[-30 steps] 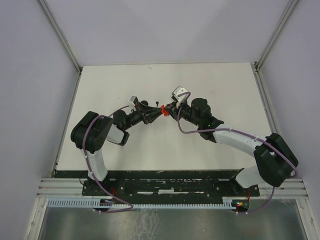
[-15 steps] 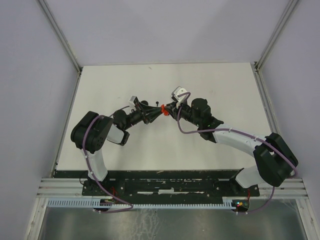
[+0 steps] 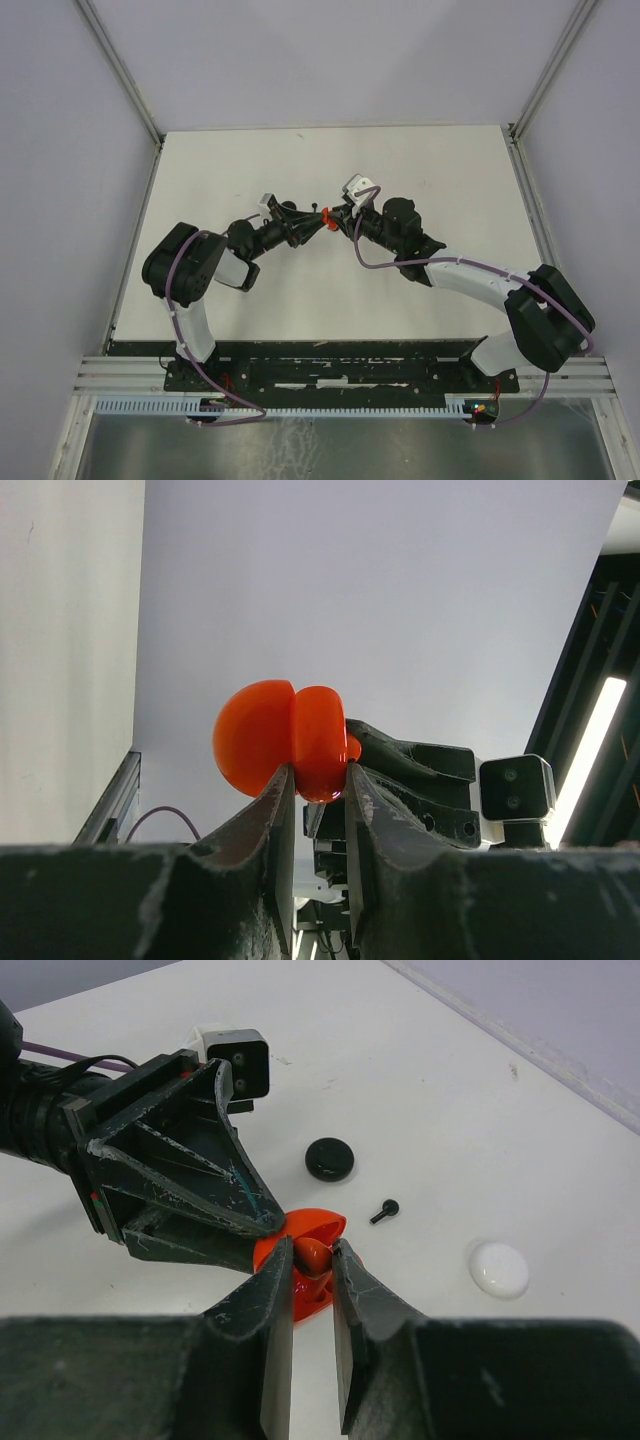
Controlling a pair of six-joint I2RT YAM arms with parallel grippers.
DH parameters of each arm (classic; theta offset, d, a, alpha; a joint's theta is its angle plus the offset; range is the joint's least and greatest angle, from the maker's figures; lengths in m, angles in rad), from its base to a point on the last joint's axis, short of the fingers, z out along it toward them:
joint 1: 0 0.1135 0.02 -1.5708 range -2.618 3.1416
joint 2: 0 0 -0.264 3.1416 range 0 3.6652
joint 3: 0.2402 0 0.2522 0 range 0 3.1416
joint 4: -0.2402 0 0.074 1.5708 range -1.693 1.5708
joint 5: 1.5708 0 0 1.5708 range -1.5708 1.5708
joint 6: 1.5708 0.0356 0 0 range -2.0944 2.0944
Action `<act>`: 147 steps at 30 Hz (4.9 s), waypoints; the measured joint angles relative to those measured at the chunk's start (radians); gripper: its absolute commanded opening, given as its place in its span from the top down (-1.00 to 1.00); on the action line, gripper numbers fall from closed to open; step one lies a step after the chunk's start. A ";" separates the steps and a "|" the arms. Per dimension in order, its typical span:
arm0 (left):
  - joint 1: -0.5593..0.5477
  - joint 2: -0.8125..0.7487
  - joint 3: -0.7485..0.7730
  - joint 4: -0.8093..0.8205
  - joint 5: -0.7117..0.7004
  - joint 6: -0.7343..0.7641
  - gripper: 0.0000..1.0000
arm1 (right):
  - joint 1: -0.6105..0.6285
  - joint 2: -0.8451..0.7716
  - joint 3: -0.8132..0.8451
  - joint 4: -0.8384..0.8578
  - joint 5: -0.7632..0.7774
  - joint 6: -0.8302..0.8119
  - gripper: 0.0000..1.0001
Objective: Insert the wireless bluetooth earbuds into the charging case
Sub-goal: Place the earbud in the charging case, then adjust the earbud with the charging case.
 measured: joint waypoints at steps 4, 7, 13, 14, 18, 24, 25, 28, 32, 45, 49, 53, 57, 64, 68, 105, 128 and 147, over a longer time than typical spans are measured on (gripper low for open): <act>-0.001 0.000 0.000 0.000 -0.004 -0.013 0.94 | 0.000 0.000 -0.003 0.008 0.004 -0.005 0.97; -0.001 0.000 0.000 0.000 -0.006 -0.014 0.94 | 0.000 0.000 -0.010 0.020 0.013 -0.009 0.97; -0.004 0.006 0.000 0.002 -0.013 -0.025 0.94 | 0.002 0.000 -0.022 0.040 0.034 -0.019 0.96; -0.005 0.010 0.000 0.003 -0.013 -0.031 0.94 | 0.002 0.000 -0.023 0.040 0.035 -0.020 0.96; -0.007 0.016 0.000 0.007 -0.021 -0.053 0.94 | 0.002 0.000 -0.026 0.042 0.041 -0.022 0.92; -0.010 0.025 0.000 0.009 -0.029 -0.069 0.94 | 0.002 0.000 -0.026 0.033 0.045 -0.023 0.80; -0.010 0.026 0.000 0.009 -0.030 -0.072 0.94 | 0.002 0.000 -0.027 0.032 0.045 -0.022 0.79; -0.010 0.026 0.000 0.009 -0.032 -0.074 0.94 | 0.002 0.000 -0.029 0.031 0.045 -0.021 0.71; -0.010 0.027 0.000 0.011 -0.039 -0.080 0.94 | 0.002 0.000 -0.032 0.022 0.045 -0.015 0.62; -0.011 0.047 0.005 0.016 -0.048 -0.085 0.94 | 0.005 -0.083 -0.052 -0.001 0.077 0.037 -0.20; -0.011 0.051 0.005 0.016 -0.047 -0.085 0.94 | 0.001 -0.148 -0.048 -0.012 0.135 0.061 -0.37; -0.011 0.055 0.006 0.016 -0.043 -0.084 0.94 | -0.008 -0.161 0.043 -0.185 0.301 0.123 -0.37; -0.011 0.056 0.006 0.016 -0.018 -0.081 0.94 | -0.069 -0.061 0.302 -0.512 0.445 0.236 -0.38; -0.011 0.061 0.006 0.016 0.034 -0.077 0.94 | -0.133 0.122 0.471 -0.846 0.476 0.315 -0.38; -0.010 0.061 0.006 0.016 0.051 -0.071 0.94 | -0.130 0.132 0.438 -0.923 0.432 0.328 -0.39; -0.011 0.088 0.069 0.008 0.132 0.057 0.94 | -0.066 0.092 0.495 -0.972 0.140 0.302 -0.35; -0.011 0.088 0.090 0.008 0.151 0.058 0.94 | -0.039 0.073 0.478 -0.909 -0.001 0.220 0.11; -0.011 0.088 0.095 0.008 0.158 0.058 0.94 | -0.032 0.089 0.474 -0.916 0.000 0.200 0.20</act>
